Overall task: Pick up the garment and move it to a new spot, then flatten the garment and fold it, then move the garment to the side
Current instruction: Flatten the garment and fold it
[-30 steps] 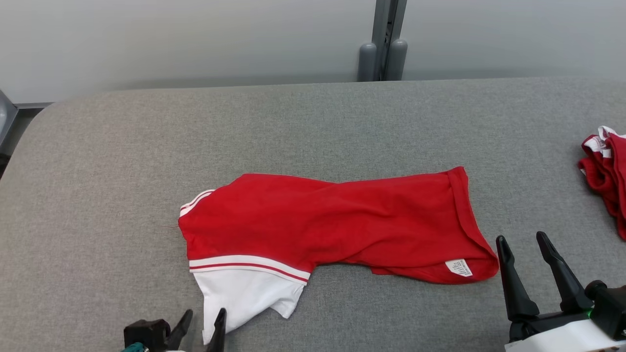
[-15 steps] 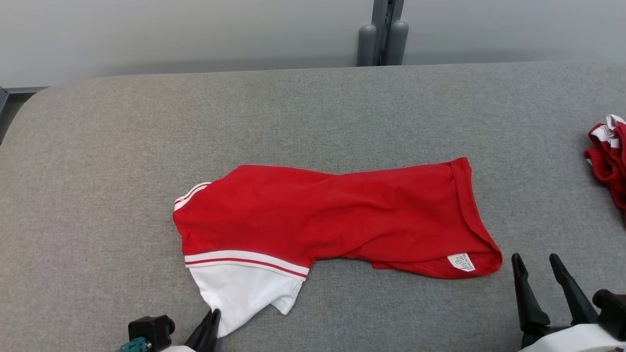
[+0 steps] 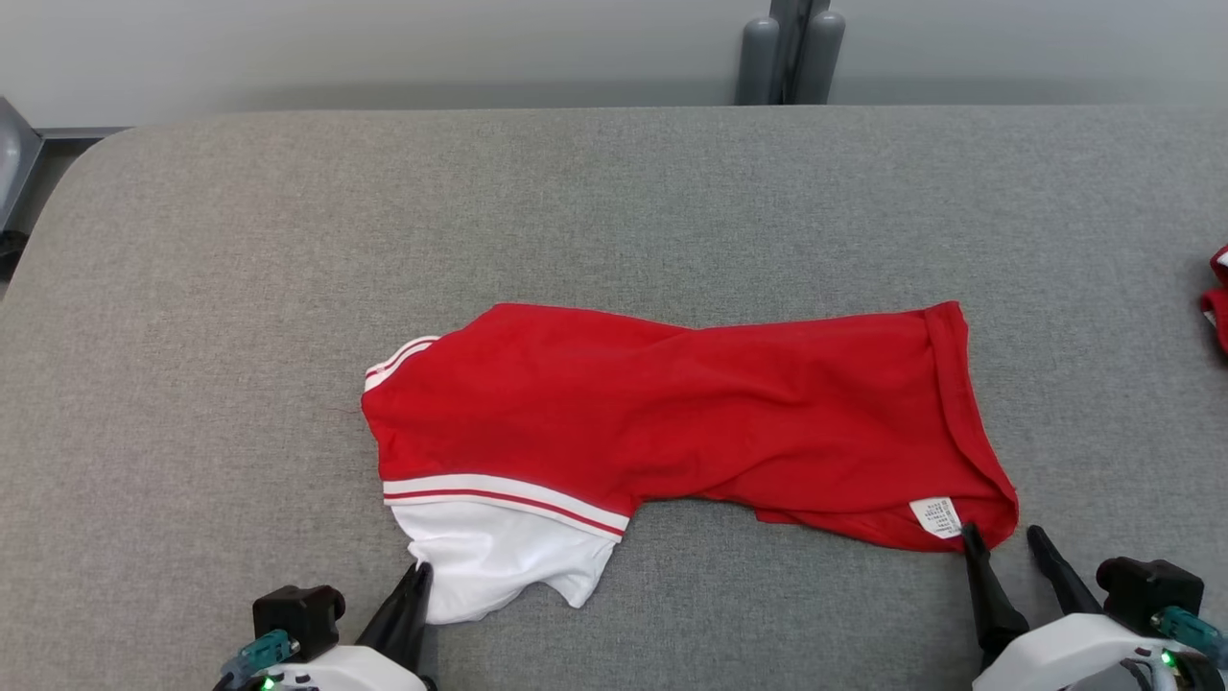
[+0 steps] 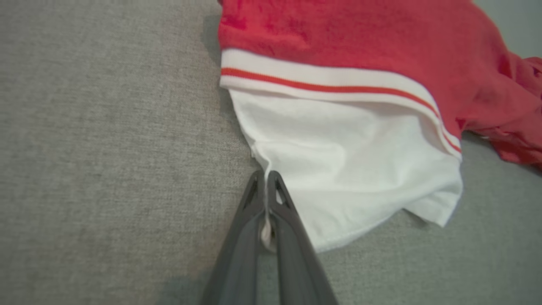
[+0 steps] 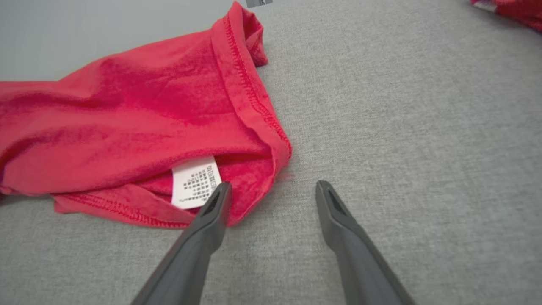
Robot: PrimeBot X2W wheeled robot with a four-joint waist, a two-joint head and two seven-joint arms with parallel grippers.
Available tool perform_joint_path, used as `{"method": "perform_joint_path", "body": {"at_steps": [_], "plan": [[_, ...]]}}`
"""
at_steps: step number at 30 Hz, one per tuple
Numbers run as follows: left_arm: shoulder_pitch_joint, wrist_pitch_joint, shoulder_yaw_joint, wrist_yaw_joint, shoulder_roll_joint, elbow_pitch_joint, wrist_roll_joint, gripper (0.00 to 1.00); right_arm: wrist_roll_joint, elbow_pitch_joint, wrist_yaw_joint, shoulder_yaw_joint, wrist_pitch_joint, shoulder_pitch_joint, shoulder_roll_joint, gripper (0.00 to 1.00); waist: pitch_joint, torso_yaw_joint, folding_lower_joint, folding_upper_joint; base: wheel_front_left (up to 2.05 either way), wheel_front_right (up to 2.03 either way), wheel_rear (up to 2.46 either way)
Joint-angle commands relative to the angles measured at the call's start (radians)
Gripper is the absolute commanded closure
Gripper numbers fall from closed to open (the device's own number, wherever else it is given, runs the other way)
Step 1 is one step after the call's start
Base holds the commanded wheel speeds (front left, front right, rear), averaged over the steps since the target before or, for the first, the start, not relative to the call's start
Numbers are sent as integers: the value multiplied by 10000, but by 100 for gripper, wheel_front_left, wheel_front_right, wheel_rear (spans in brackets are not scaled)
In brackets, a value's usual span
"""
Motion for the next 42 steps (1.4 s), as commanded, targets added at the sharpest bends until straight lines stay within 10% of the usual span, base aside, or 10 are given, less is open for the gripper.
{"method": "perform_joint_path", "body": {"at_steps": [1, 2, 3, 4, 24, 42], "plan": [[-205, -61, 0, -17, 45, -23, 98, 100, 36, 106, 1, -8, -121, -127, -47, 0, 30, 25, 0, 0, 0, 0, 0], [-225, -108, -3, -16, 50, -42, 99, 100, 102, 258, 1, 53, -128, -223, -50, 5, 50, 36, 0, 0, 0, 0, 0], [-234, -155, -3, -15, 63, -59, 111, 100, 108, 388, 1, 98, -122, -289, -47, 65, 66, 44, 0, 0, 0, 0, 0], [-245, -201, 4, -12, 86, -87, 140, 100, 126, 494, 1, 123, -158, -349, -45, 100, 82, 50, 0, 0, 0, 0, 0], [-3012, -780, 1275, 683, 1668, -4218, 1216, 100, 254, -3656, 1, 123, 462, -2118, -1607, 100, -538, -326, 0, 0, 0, 0, 0], [-7644, 530, 1235, 139, 2137, -4652, 1472, 100, 850, -4873, 1, -194, 1283, -5052, -2442, 100, -223, -713, 0, 0, 0, 0, 0]]}}
